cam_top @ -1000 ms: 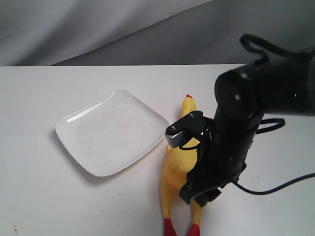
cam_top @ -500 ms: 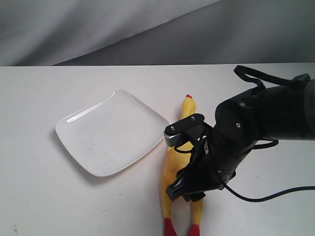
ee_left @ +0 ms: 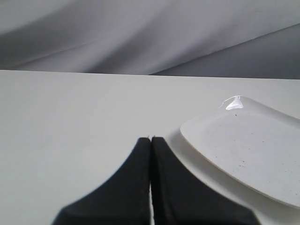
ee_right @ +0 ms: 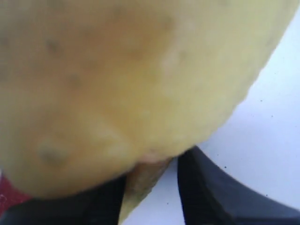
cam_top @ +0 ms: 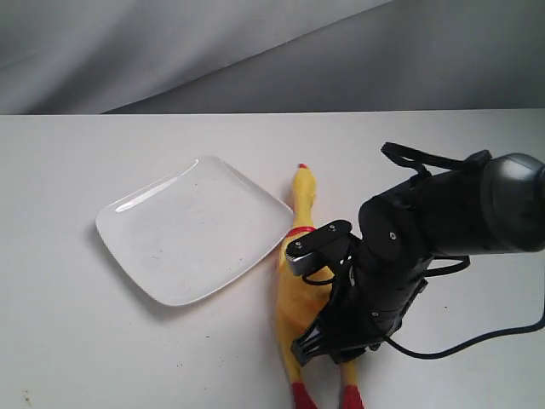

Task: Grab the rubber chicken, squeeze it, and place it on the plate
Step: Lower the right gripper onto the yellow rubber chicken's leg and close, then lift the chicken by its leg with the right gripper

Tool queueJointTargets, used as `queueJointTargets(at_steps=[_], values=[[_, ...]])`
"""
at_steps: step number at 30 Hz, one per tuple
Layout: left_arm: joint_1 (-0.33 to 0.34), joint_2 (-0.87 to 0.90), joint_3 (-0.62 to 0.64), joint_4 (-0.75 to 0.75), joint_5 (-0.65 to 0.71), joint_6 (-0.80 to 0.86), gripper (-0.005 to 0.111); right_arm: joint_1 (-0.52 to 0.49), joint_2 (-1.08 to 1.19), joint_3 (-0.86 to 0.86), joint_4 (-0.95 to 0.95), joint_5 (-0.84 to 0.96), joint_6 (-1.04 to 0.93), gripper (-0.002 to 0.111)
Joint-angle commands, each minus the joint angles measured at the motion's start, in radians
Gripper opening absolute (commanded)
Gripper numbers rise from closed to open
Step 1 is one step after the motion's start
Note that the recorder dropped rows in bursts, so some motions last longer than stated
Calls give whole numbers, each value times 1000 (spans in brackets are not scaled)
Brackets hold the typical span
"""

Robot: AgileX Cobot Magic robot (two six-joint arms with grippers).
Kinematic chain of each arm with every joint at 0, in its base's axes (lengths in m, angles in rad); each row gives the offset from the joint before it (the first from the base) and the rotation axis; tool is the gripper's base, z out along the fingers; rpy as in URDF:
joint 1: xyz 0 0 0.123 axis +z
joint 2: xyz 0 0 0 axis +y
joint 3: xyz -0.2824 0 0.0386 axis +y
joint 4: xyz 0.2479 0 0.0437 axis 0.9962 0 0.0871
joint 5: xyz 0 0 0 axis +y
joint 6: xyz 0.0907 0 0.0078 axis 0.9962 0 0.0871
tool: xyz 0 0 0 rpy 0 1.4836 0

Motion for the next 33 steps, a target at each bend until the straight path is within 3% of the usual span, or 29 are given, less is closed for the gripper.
queueJointTargets(at_steps=[1,3,9,12,17,20,23,27,30,33], values=[[2,-3,5,-6,-5,-1,0,1,-5,2,-35,-15,0,9],[2,-3,5,-6,-5,-1,0,1,-25,2,-54,-7,0,0],[2,-3,5,-6,-5,-1,0,1,-161,2,-175,50,70,0],[2,-3,5,-6,-5,-1,0,1,-299,-16,-345,118,182,0],[2,-3,5,-6,-5,-1,0,1,-416,-113,-392,163,175,0],[2,-3,5,-6,-5,-1,0,1,-444,-193,-362,163,95,0],[2,-3,5,-6,-5,-1,0,1,-440,-271,-205,190,-150,0],[2,-3,5,-6,-5,-1,0,1,-440,-271,-129,248,-439,0],[2,-3,5,10,-14,13,0,1,-440,-271,-127,259,-488,0],[2,-3,5,71,-169,34,0,1,-440,-271,-87,259,-553,0]])
